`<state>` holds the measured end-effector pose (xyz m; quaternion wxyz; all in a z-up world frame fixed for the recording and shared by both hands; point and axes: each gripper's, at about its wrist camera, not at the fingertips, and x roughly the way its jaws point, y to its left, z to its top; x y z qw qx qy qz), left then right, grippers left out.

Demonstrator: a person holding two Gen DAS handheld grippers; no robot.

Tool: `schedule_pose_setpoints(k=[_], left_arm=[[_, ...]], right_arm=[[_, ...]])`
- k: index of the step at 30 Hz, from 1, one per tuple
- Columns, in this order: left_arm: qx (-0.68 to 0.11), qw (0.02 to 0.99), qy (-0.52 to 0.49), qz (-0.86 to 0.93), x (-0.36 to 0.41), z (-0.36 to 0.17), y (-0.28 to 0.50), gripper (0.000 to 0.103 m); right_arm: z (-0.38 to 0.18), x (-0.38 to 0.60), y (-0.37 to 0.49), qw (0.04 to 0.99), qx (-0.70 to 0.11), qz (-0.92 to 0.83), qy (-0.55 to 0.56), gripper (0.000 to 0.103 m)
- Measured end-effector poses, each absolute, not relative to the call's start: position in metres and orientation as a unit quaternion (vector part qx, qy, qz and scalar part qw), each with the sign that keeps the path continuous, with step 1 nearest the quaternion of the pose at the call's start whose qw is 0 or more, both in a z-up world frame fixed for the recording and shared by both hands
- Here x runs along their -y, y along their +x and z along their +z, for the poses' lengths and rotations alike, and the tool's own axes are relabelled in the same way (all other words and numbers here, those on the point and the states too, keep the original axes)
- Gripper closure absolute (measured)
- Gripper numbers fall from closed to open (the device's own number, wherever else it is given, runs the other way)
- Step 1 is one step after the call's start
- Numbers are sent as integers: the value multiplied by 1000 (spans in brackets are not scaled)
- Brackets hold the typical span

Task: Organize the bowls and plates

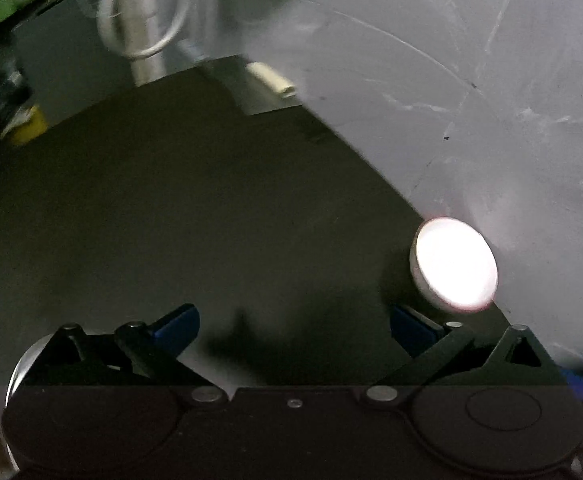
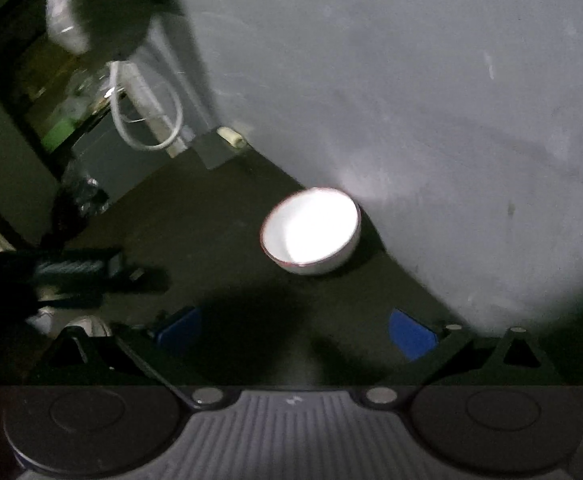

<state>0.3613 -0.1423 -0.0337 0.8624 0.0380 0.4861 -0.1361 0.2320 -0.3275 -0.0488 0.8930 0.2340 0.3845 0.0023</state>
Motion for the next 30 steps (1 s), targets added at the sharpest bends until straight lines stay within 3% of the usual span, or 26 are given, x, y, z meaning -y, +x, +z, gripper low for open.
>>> schedule_pose_setpoints(k=[18,23,25,30], left_arm=[[-473,816,171,-285,220,-67,444,6],[-475,802,182,-313,225,-67,442,15],[-478,797,183,-322,228,-67,441,21],[-482,784,189,-341,234,-67,438,34]], right_arm=[[-77,333,274,898,-334,-59,280,0],[-78,336,270,897,-319,-60,300,11],[-79,338,271,897,-317,-67,302,21],[-83,343,274,890,-323,-82,311,30]])
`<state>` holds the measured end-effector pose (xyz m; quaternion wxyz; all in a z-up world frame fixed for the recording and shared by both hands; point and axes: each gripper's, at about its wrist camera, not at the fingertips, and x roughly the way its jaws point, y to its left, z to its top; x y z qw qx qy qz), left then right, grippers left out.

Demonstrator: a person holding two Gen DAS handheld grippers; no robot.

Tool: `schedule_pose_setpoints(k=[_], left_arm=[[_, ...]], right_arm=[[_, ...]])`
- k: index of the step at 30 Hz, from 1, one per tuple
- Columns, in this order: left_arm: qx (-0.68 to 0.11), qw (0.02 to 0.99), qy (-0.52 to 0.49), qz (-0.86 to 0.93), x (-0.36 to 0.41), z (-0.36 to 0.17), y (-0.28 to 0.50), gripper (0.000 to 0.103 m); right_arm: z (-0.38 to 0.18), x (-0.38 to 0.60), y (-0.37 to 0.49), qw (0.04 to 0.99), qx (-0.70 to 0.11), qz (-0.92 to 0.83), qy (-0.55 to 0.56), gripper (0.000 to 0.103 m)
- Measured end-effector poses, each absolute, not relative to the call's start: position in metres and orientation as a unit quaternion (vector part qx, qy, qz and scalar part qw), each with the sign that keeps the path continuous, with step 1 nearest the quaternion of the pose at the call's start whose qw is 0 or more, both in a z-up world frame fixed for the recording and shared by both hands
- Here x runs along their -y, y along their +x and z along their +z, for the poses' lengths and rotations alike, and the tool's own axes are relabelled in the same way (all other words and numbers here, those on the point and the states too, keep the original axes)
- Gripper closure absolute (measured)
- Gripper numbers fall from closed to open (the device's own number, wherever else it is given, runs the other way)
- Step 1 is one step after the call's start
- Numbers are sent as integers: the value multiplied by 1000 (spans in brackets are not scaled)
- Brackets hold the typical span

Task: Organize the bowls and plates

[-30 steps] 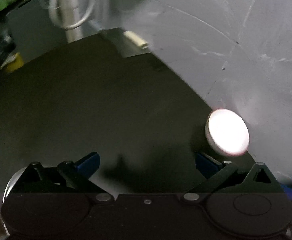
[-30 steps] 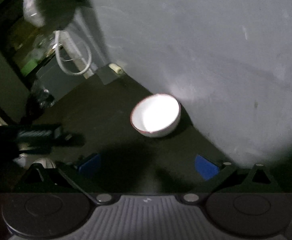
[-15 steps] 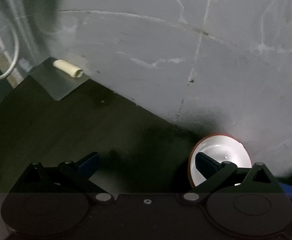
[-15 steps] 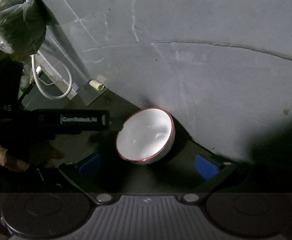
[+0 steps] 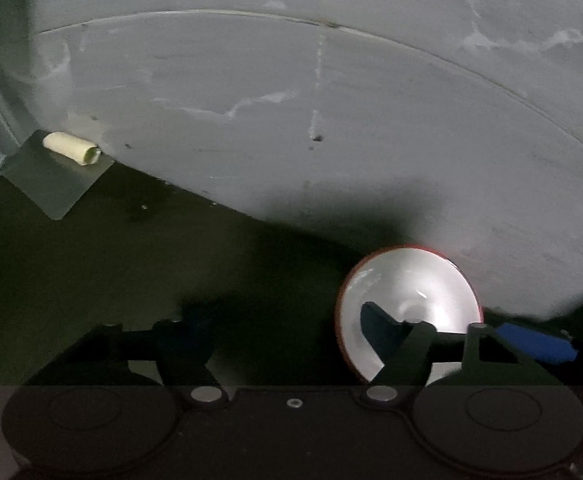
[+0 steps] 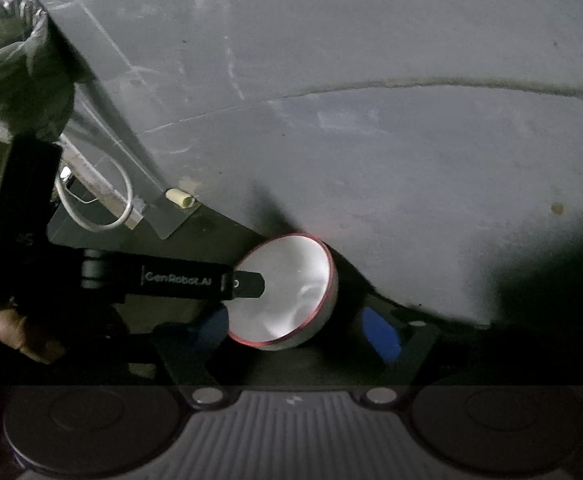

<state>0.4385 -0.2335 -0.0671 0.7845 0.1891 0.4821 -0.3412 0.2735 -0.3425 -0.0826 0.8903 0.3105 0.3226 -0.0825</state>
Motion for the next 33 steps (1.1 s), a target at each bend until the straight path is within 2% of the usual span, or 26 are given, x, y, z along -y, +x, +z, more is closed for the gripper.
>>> schedule_pose_setpoints(k=[4,7,9,13,17,23,33], left_arm=[[-493,774,184,-353,237,-69,437,57],[-500,768,168,-363,237,-69,437,68],[-505,765,162,-366,238,-70,437,71],[-512,759,144,-375,238,-71,437,88],[-513,764,134,-368,237,-71,434,88],[-500,784,112,-350,223,-62,420,91],[-459,824,84,-322,186,-21,390,91]], right_arm=[[-86,342,278,888,-329,-87,309,39],[-87,342,282,888,-330,-86,308,49],[-89,342,283,888,-330,-86,310,53],[-91,341,284,889,-331,-87,305,65],[-93,342,284,885,-336,-85,310,68],[-89,342,279,891,-336,-80,293,78],[-60,324,264,915,-300,-38,268,83]])
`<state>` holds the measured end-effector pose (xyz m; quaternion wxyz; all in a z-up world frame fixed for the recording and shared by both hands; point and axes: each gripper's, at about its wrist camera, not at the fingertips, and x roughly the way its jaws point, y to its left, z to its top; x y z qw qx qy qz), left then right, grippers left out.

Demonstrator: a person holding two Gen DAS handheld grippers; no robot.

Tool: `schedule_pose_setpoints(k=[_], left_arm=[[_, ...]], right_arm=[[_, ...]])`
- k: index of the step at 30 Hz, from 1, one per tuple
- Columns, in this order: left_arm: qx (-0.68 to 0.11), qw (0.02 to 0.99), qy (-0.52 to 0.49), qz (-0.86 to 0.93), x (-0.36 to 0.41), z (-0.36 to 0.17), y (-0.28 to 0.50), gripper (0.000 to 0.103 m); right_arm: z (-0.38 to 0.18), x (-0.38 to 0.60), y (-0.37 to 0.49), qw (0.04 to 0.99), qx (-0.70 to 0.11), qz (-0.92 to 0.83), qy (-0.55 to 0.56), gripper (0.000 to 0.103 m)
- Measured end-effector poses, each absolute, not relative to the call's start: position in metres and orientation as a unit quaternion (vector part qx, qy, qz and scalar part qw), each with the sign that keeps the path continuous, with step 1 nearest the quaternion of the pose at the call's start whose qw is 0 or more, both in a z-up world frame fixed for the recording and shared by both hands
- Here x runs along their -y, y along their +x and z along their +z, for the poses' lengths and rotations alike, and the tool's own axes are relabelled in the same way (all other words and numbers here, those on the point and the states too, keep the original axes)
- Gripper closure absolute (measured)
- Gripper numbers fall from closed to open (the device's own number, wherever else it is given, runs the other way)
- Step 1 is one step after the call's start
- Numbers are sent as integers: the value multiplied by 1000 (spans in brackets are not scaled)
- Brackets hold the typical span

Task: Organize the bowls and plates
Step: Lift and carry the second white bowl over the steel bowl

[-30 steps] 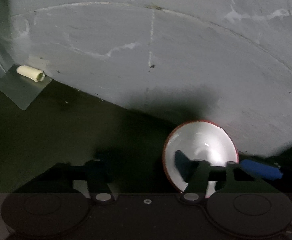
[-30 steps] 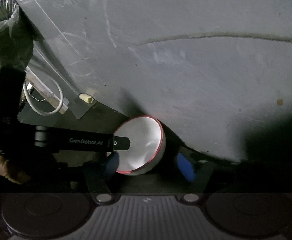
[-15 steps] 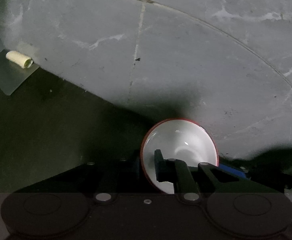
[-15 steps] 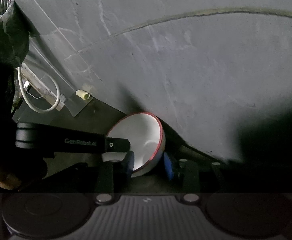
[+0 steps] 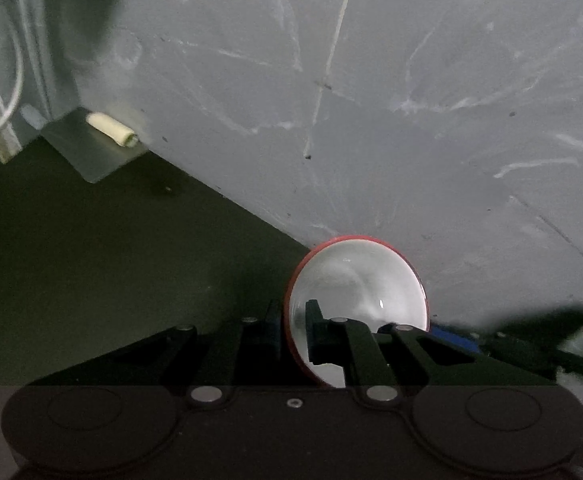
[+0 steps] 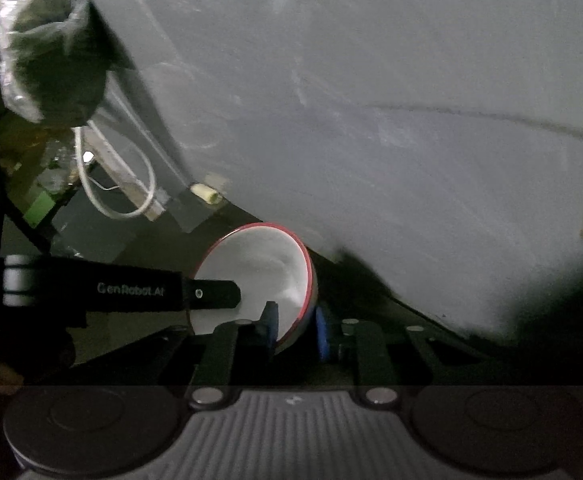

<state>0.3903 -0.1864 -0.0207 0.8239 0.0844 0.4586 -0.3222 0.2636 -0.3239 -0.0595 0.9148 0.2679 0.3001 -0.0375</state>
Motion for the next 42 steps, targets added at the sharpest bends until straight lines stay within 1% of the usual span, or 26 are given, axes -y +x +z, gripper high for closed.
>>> schedule_pose_setpoints(k=[7,12,18,24,29,39,42], left_arm=[[-425,853,48,-300,148,14,355,91],[-402,872,21,-280,120,34,326,92],[-371,896,9,-244,92,54,287,92],[-346,914,-38,-207,54,69,250,92],[-338,922,-73,-176,25,72,218,92],[-341,919,-153,-125,-23,53,167,92],[-355,912,-175,-111,-33,45,153,92]], right_arm=[[-26,305,244,934,-267,5,236,84],[-5,289,230,940,-258,33,222,85],[19,269,210,945,-246,65,204,86],[38,244,193,950,-238,110,172,87],[47,221,180,947,-246,156,137,87],[52,179,151,934,-275,210,86,87],[50,172,140,927,-290,229,73,87]])
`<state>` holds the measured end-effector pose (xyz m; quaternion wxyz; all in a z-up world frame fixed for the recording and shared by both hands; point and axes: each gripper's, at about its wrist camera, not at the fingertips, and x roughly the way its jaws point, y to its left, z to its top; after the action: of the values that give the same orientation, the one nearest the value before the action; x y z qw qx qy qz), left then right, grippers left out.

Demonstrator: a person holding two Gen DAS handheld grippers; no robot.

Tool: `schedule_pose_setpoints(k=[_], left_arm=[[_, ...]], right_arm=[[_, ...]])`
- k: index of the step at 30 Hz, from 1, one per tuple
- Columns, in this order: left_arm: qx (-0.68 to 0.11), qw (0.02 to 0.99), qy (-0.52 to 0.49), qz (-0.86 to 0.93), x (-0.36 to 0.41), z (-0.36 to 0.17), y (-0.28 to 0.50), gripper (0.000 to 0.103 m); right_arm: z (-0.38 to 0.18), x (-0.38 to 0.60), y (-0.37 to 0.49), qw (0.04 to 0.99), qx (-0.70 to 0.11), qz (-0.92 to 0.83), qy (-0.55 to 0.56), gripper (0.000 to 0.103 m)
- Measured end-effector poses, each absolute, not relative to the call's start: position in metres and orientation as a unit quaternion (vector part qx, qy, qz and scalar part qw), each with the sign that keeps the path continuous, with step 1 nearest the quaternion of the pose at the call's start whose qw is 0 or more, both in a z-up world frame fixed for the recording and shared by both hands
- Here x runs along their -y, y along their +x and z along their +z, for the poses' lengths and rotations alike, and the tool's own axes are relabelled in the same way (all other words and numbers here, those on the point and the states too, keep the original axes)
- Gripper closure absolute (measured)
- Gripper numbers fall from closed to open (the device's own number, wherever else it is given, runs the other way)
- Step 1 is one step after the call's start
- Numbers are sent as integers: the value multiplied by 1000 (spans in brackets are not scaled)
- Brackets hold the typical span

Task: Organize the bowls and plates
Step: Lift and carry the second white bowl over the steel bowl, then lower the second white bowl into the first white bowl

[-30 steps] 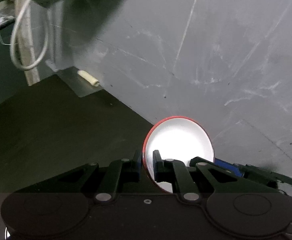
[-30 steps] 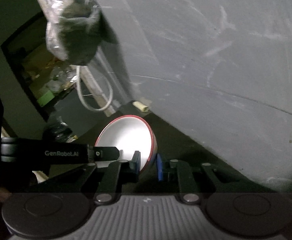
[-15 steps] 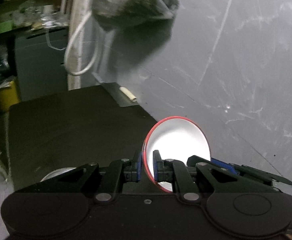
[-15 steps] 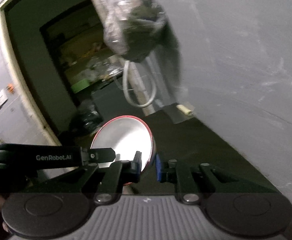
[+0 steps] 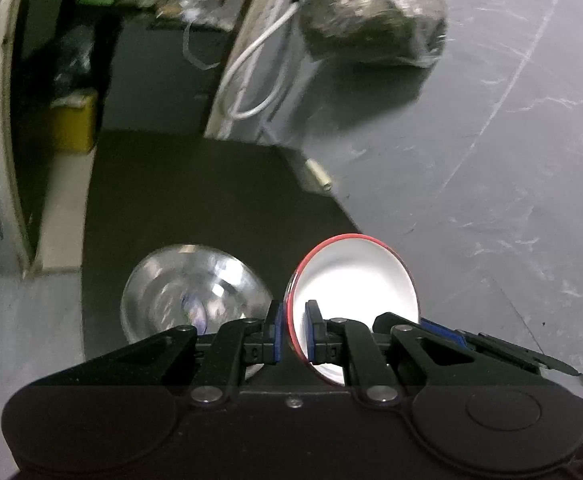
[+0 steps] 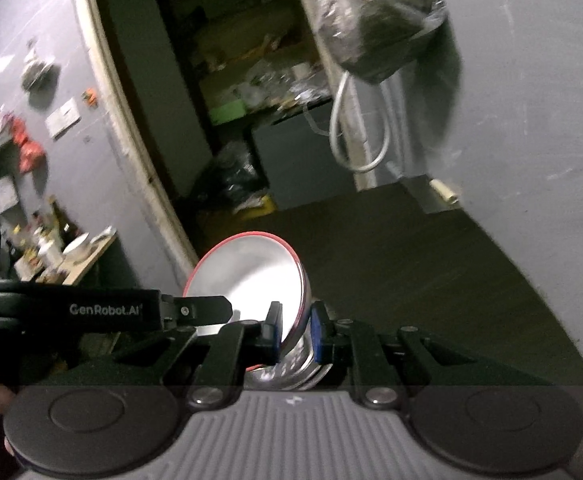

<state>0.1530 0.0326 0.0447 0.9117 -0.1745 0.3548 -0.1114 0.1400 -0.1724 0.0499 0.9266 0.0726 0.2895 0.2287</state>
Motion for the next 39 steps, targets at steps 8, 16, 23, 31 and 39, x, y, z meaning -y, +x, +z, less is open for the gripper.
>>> schedule_pose_setpoints(k=[8,16,23,31,39], left_arm=[[-385,896,-189,-114,-36,29,128,92],[-419,881,-190,-107,-36,0,101,92],[-468,853,-212,-88,-43,-26,85,92],[-486,845,-208,-88,-43,-29,89,90],[-516,825,-216,-82,-45,-36,95,88]], right_arm=[[42,173,115,910,-331,243,60,87],[27,166,96,896,-374,238,29,87],[14,147,91,877,-418,237,-4,87],[8,138,97,865,-445,233,-20,87],[2,131,111,850,-470,236,-37,87]])
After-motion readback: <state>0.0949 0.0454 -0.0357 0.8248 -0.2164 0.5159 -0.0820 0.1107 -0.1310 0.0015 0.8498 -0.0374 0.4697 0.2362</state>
